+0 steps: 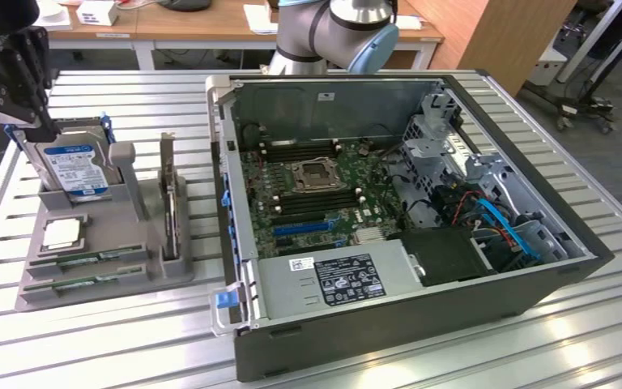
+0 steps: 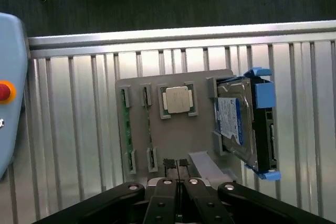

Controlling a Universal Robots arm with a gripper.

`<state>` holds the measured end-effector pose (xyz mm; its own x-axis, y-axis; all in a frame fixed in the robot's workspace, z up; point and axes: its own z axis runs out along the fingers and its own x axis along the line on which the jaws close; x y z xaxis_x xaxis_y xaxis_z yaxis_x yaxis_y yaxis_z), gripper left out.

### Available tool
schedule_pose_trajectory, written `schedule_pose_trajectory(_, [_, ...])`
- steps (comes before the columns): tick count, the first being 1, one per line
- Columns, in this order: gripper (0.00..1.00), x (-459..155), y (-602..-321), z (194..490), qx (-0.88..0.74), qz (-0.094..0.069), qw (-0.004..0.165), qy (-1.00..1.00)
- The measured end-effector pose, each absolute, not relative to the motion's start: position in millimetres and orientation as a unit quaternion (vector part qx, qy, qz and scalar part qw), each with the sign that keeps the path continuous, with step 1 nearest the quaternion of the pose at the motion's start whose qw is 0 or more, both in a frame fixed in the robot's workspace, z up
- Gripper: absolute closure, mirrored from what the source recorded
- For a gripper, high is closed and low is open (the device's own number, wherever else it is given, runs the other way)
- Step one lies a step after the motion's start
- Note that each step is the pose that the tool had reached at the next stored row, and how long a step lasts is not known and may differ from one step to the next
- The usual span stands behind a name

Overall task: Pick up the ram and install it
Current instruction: 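Pick up the ram and move it above insertion slot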

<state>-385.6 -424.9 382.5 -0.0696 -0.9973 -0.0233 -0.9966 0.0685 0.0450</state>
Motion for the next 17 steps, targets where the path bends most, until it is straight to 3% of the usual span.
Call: schedule_pose_trajectory(17, [0.90, -385.6, -424.9, 382.3, 0.698, -0.024, 0.008, -0.716])
